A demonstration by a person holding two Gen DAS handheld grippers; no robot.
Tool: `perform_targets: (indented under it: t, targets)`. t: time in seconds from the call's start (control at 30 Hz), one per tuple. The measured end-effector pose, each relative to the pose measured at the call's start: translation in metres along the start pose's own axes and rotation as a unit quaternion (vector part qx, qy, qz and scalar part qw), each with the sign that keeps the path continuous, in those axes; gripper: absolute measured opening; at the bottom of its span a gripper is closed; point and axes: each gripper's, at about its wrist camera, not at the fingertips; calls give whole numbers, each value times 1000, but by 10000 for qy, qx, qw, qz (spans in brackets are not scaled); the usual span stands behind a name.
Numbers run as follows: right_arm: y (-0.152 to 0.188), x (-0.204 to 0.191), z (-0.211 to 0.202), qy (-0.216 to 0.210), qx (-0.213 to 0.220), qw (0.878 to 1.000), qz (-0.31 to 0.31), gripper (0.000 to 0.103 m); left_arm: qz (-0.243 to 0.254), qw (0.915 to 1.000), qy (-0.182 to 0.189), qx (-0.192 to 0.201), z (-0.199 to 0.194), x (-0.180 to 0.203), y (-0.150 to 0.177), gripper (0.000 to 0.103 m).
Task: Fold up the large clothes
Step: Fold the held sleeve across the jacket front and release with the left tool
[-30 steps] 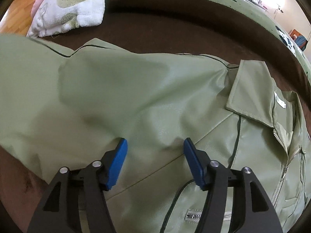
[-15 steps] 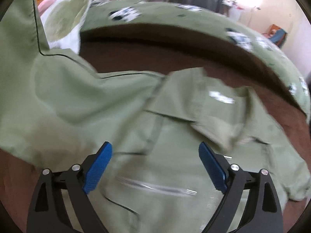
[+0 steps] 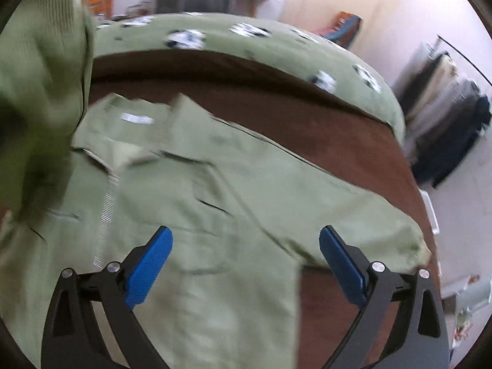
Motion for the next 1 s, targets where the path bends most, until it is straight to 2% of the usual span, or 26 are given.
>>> perform_targets:
  t: [0.1, 0.2, 0.33, 0.4, 0.47, 0.5, 0.53, 0.57, 0.6, 0.63, 0.67, 0.8, 0.9, 1.0]
  targets:
    - [23, 28, 9, 103, -116, 9998, 115, 95, 298, 9978, 153, -566, 46, 23, 34, 10]
    - [40, 39, 21, 139, -221, 9996, 146, 95, 656, 9896, 216, -1265, 78, 34, 70, 15]
    - [49, 39, 30, 100, -255, 9994, 198, 95, 751, 9863, 237, -1446, 73, 34, 90, 19]
    - [49, 37, 34, 56, -272, 9993, 230, 96, 749, 9857, 325, -1476, 66, 31, 92, 25]
    - [47, 32, 35, -8, -256, 9994, 226, 97, 717, 9838, 516, -1562, 59, 34, 95, 43]
    - [45, 28, 36, -64, -256, 9995, 194, 97, 737, 9829, 593, -1580, 54, 33, 95, 48]
    - [43, 27, 36, -73, -262, 9995, 158, 97, 770, 9828, 644, -1547, 48, 32, 93, 60]
    - [40, 24, 35, -57, -264, 9996, 112, 97, 791, 9835, 692, -1470, 45, 32, 94, 83]
    - [38, 20, 33, -44, -257, 9996, 64, 97, 800, 9871, 644, -1229, 32, 33, 92, 94]
    - [35, 19, 31, -43, -237, 9997, 40, 97, 788, 9905, 575, -965, 20, 35, 92, 97]
    - [32, 18, 27, -54, -213, 9998, 37, 97, 786, 9913, 571, -886, 12, 36, 88, 97]
    - [22, 18, 12, -327, -73, 9994, 104, 97, 837, 9914, 416, -911, -5, 27, 79, 97]
    - [17, 11, 3, -762, -2, 9970, 99, 97, 729, 9933, 204, -868, -15, 3, 68, 97]
    - [15, -5, 4, -1125, -8, 9936, 64, 97, 691, 9935, -136, -896, -8, -33, 55, 97]
Point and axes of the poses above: each gripper's, at about its wrist camera, not at the fingertips, and z roughly the way its jaws point, x to its right, y to its underside, and after that the axes turned 13 degrees about -y, right-handed
